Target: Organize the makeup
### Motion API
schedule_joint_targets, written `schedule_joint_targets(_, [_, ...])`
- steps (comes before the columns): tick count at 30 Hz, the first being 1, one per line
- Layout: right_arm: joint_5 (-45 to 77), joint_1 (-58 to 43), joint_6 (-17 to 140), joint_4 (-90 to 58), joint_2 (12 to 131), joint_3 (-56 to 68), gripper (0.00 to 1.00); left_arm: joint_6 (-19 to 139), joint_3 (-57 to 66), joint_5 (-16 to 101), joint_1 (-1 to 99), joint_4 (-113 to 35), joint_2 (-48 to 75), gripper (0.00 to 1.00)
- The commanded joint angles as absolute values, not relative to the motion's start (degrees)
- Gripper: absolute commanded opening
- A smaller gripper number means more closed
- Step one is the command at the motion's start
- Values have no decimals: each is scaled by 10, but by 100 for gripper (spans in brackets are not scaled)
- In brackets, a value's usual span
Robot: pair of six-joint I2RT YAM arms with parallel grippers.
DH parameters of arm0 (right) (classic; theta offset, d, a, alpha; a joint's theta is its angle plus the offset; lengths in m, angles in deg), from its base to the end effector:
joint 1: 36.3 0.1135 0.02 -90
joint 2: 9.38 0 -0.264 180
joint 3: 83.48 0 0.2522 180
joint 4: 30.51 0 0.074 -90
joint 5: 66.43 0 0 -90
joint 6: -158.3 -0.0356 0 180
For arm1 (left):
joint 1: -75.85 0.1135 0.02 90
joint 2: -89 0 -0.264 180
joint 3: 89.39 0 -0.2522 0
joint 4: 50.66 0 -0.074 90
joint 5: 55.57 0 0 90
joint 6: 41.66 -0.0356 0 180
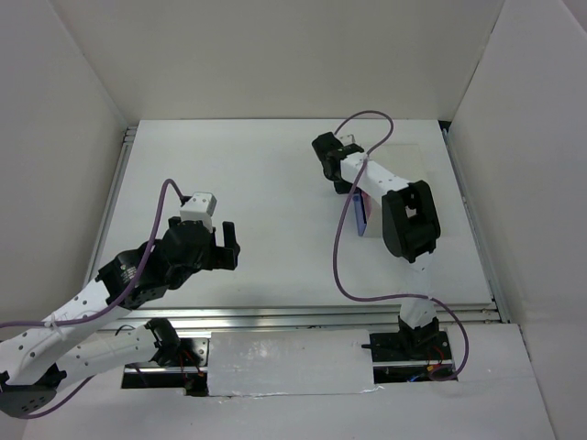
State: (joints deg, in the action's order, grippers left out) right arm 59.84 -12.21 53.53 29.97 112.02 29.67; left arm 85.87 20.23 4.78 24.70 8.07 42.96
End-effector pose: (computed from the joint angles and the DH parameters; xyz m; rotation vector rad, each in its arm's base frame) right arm 0.4143 0.1622 0.2069 -0.0503 2.5249 -0.6211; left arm 0.1098 -0.1082 0.3482 -0.0417 2.1054 -0.3739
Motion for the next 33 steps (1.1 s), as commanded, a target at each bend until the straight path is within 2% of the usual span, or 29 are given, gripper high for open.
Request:
schedule_joint_targets(1, [615, -125, 545, 303, 1093, 288, 0, 848, 204, 51, 247, 66, 433, 99])
schedule_joint_targets(7, [615, -115, 541, 296, 1097, 287, 1, 847, 205, 52, 247, 64, 434, 99])
schedule_joint_targets(14, [695, -114, 532, 311, 1099, 280, 0, 845, 205, 55, 247, 63, 431, 99])
schedule_joint_targets(23, [719, -105, 528, 320, 1101, 285, 1, 845, 206, 56, 247, 63, 438, 99])
schedule_joint_targets(30, [616, -39, 587, 281, 1063, 277, 11, 848, 204, 47, 247, 65, 432, 100])
schedule_joint_targets(31, [573, -33, 589, 280, 1053, 279, 13, 854, 202, 42, 247, 67, 430, 99])
schedule_joint_targets(33, [522, -21, 592, 266, 1006, 271, 27, 865, 199, 22, 247, 69, 426, 99])
